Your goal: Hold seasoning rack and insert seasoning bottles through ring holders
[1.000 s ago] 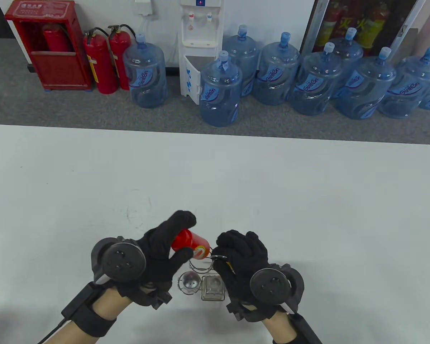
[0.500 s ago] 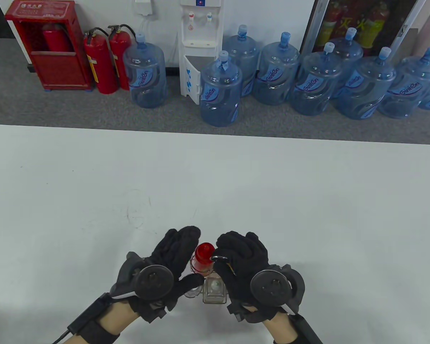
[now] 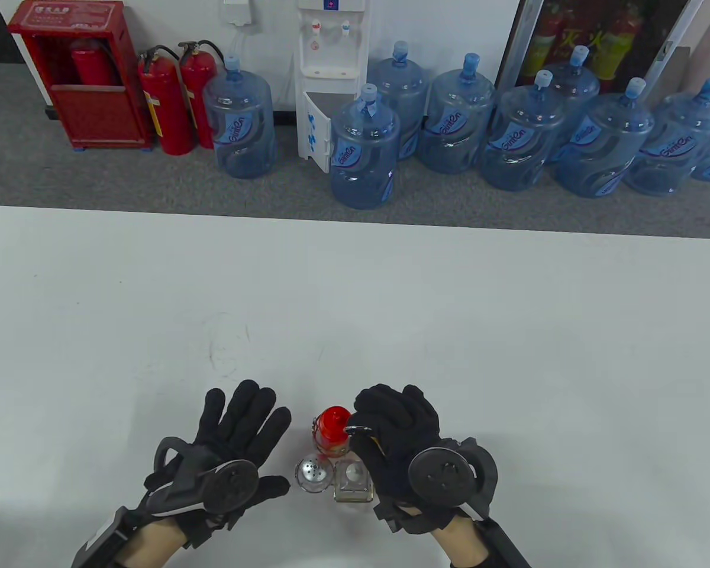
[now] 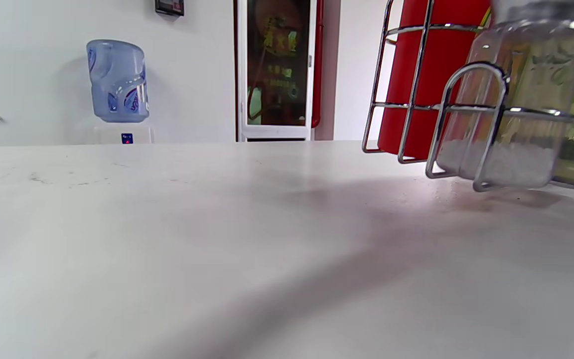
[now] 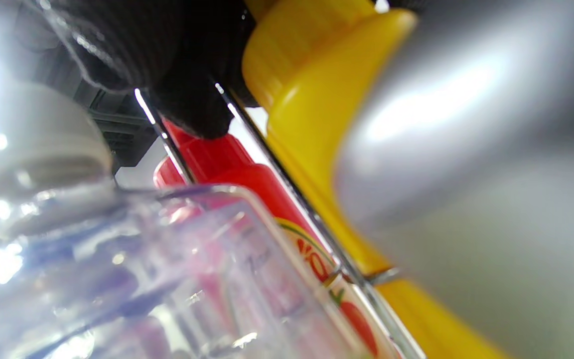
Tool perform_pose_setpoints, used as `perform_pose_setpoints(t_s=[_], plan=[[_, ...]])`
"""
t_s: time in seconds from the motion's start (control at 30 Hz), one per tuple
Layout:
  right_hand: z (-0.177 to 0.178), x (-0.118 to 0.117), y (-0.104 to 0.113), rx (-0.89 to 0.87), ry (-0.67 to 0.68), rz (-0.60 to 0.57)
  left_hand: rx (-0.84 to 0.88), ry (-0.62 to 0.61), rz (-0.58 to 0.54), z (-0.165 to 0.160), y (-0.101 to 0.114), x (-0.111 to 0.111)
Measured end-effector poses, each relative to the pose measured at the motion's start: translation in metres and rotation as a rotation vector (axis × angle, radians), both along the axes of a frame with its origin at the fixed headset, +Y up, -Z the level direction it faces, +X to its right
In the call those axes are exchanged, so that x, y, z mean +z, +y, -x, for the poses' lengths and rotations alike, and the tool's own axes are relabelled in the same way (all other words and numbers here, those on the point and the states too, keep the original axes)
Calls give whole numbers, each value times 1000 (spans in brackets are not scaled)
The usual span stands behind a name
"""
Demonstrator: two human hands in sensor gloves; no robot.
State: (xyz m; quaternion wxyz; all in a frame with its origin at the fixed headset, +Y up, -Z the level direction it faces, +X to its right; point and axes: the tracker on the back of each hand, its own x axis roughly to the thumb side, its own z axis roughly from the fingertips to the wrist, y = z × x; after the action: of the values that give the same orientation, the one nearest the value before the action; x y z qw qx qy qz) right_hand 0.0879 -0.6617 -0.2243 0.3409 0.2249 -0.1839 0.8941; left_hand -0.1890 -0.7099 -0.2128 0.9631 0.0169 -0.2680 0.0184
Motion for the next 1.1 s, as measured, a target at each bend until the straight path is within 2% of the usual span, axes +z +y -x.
perform_pose_setpoints(t_s=[0.23,0.43,0.6,0.73,0.87,1.0,1.1], plan=[[1,-12,2,3,0,39,-7,-28,26,-4,-7,2],[6,-50,22,46,-31,84,12,-33,26,-5,-13,1],[11,-95,32,82,-61,111,-5,-32,58,-6,-19,-1],[13,-135,29,69,-60,162,14,-28,62,-3,-16,-3],[12,-165,20,50,-58,211,21,-28,72,0,-16,-4],[10,-185,11,29,-45,244,27,-27,77,1,-16,-4],[10,-192,5,12,-49,257,30,-24,82,2,-15,-5]])
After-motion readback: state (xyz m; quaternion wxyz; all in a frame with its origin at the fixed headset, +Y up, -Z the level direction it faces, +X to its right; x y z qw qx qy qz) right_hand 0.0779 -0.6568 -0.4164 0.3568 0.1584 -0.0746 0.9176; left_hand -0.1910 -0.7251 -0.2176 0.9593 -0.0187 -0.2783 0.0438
